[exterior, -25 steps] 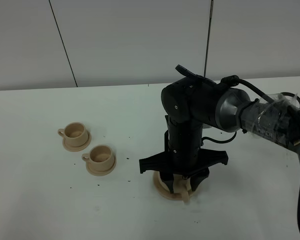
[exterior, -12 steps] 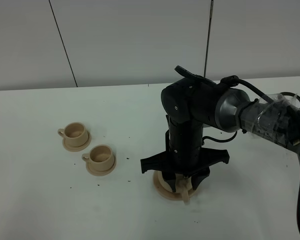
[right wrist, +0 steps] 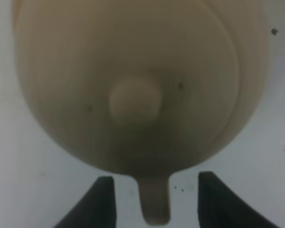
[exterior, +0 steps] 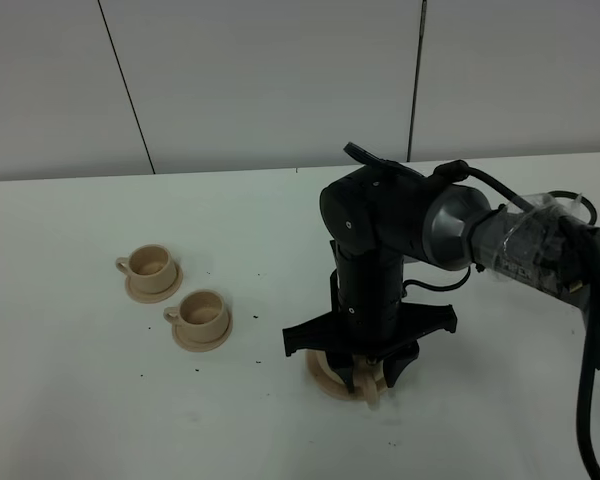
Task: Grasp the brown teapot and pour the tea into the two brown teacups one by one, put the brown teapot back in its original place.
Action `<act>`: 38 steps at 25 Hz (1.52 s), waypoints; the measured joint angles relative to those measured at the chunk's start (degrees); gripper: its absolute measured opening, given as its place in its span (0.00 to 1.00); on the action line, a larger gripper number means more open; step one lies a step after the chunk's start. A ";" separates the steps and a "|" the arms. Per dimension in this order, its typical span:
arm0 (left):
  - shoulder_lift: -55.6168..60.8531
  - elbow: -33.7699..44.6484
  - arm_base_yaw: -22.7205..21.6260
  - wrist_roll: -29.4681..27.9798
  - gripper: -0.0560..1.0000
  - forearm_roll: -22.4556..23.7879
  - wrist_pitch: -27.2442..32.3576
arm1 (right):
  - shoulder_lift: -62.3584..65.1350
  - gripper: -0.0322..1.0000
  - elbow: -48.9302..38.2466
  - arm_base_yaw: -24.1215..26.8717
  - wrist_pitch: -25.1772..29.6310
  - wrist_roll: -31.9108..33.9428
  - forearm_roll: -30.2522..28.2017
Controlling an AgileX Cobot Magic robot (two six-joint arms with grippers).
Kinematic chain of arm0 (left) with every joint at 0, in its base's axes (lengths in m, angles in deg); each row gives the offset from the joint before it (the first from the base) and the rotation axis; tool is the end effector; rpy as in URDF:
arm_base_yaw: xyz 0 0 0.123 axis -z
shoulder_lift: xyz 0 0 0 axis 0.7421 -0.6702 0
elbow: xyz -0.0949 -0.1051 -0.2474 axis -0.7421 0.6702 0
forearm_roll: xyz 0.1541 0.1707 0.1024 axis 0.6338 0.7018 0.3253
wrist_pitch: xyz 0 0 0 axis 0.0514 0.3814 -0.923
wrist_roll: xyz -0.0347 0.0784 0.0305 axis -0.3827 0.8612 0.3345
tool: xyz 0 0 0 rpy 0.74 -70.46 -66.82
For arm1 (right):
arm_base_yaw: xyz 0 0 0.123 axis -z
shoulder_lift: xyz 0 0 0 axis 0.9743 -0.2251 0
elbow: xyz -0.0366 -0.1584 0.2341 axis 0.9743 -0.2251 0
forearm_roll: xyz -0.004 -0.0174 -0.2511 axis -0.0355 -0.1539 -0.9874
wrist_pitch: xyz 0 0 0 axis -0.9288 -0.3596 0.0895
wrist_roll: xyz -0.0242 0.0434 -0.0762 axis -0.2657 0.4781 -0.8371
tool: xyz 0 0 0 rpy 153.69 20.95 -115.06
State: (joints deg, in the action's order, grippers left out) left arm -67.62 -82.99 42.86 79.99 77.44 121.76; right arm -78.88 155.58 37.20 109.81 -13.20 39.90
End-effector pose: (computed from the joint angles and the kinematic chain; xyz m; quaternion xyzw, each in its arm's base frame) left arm -0.0060 -0.0005 0.2802 -0.0271 0.8452 0.0299 0.5329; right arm 0.3296 0.2850 0.1620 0.0980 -0.9941 -0.0276 0.0377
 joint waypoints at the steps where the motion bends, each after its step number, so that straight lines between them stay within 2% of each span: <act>1: 0.00 0.00 0.00 0.00 0.34 0.00 0.00 | -0.07 0.40 0.00 0.00 0.00 0.00 -0.05; 10: 0.00 0.00 0.00 0.00 0.34 0.00 0.00 | -0.07 0.39 0.00 0.00 0.00 -0.18 -1.31; 21: 0.00 0.00 0.00 0.00 0.34 0.00 0.00 | -0.13 0.24 0.00 0.00 0.10 -0.11 -1.43; 38: 0.00 0.00 0.00 0.00 0.34 0.00 0.00 | -1.27 0.20 0.00 0.00 0.33 -0.84 -1.21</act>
State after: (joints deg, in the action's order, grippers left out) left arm -67.62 -82.99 42.86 79.99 77.44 121.76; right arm -80.15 155.58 37.20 110.14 -14.04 38.69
